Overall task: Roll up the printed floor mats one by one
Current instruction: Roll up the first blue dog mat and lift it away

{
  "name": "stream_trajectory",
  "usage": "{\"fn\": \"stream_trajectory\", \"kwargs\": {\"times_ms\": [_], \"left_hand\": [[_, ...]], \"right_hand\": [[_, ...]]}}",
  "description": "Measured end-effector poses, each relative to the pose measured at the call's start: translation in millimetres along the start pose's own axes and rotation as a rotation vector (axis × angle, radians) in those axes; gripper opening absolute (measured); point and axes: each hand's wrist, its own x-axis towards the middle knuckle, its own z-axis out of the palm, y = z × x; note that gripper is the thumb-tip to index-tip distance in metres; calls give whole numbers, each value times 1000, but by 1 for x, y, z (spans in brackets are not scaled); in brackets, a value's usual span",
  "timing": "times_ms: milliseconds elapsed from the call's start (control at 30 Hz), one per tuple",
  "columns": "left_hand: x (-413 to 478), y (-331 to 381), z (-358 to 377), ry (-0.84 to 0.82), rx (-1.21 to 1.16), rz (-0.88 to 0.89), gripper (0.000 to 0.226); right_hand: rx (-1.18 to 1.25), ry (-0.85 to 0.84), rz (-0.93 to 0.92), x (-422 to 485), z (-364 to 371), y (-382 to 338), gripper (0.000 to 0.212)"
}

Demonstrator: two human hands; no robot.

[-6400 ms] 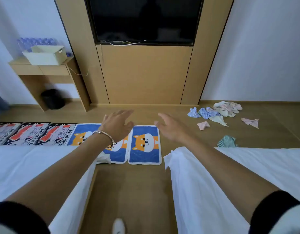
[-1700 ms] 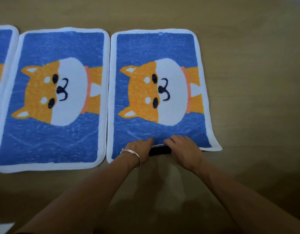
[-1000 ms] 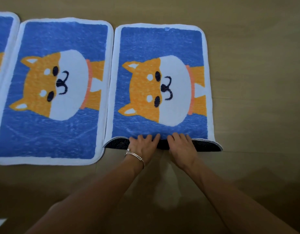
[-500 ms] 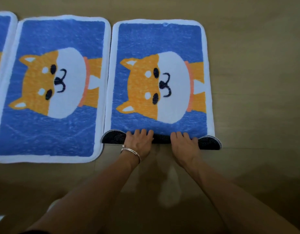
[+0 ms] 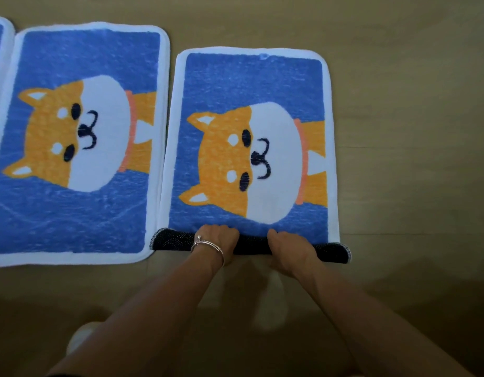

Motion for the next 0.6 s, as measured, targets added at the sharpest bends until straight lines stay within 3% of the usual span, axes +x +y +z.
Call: {"fn": "stream_trajectory", "kwargs": {"times_ms": [200,400,500,600], "left_hand": [[1,3,6,-62,-50,-32,23],[2,4,2,-88,-43,-32,22],[-4,5,7,-36,-30,-3,23],[-13,7,13,163,67,60,35]], "right_hand": [[57,-84,27,2,3,1,10],[-96,175,-26,-13,17,-11,35],[-27,126,4,-9,16,-10,29],[63,59,24,-3,8,-9,21]]}}
